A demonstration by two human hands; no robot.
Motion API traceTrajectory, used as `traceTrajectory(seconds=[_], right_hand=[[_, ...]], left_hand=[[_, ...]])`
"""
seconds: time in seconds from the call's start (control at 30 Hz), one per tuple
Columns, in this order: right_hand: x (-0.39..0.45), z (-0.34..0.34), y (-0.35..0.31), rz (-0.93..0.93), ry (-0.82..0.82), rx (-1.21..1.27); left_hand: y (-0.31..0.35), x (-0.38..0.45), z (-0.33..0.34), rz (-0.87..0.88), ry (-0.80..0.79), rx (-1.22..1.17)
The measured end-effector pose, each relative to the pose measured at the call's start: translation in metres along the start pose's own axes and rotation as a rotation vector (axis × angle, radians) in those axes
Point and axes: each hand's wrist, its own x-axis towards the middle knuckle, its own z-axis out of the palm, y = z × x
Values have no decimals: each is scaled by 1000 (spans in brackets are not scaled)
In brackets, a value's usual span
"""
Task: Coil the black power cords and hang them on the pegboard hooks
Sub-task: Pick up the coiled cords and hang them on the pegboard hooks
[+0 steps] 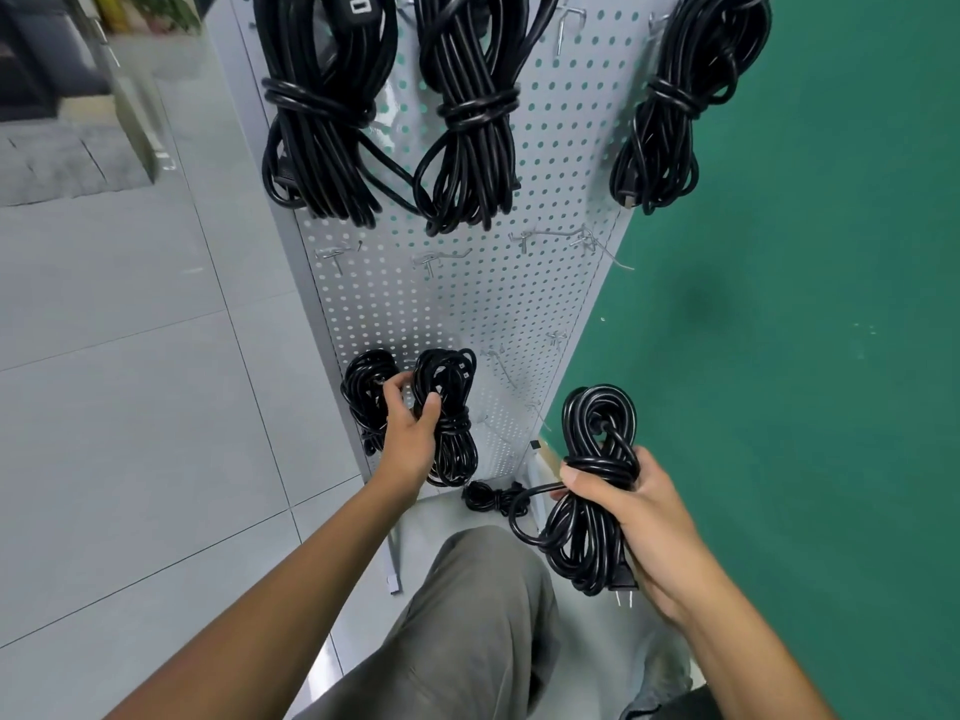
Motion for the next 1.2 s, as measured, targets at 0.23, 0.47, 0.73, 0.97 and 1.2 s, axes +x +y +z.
traceTrajectory(seconds=[0.23,0.47,0.73,0.97,1.2], right_hand=[[3,4,7,1,-25,-31],[9,11,13,10,-45,-52],[14,13,18,6,-38,-75],[31,18,25,-44,-16,-128],[65,38,38,-156,28,-250]], left_hand=[[-11,9,8,-14,73,-42],[-21,10,14,27,119,1],[-24,26,21,81,206,186],[-36,20,12,115,182,254],[-21,-10,4,133,112,221]])
